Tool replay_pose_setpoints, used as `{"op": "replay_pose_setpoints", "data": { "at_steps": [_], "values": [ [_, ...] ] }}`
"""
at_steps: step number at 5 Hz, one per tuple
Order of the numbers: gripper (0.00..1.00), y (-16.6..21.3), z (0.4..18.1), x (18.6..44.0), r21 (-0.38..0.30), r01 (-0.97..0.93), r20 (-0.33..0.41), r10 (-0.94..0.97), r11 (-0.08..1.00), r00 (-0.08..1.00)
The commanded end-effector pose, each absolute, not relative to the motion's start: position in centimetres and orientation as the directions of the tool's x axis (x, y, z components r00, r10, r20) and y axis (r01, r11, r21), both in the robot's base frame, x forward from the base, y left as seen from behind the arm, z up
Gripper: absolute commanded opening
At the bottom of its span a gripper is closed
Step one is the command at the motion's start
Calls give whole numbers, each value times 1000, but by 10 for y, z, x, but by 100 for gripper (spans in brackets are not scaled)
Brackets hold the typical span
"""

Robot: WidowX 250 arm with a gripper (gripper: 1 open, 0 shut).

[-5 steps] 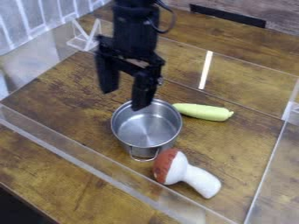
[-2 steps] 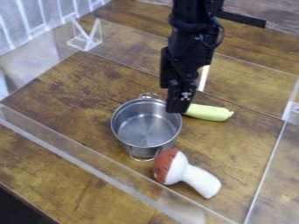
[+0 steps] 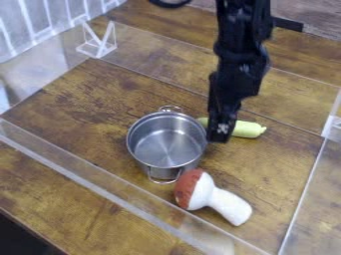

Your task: Move the green spoon to the left

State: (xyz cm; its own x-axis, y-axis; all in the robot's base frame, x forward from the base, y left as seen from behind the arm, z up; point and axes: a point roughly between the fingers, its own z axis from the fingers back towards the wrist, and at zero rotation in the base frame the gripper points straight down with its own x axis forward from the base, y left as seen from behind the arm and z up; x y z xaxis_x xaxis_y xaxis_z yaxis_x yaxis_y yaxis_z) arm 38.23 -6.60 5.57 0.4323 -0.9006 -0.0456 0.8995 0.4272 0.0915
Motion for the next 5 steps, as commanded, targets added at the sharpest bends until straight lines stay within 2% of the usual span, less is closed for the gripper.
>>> {"op": "replay_pose_setpoints", "data": {
  "at_steps": [1, 2, 3, 4, 5],
  "values": [
    [100, -81, 71, 405, 174, 929, 1, -943, 327, 332],
    [100, -82, 61, 414, 179, 944, 20, -960, 279, 280],
    [100, -77, 49, 422, 185, 939, 35, -956, 291, 290],
    [100, -70, 47, 426, 192, 929, 47, -949, 316, 313],
    [100, -78, 49, 432, 196, 929, 60, -950, 314, 308]
  ]
}}
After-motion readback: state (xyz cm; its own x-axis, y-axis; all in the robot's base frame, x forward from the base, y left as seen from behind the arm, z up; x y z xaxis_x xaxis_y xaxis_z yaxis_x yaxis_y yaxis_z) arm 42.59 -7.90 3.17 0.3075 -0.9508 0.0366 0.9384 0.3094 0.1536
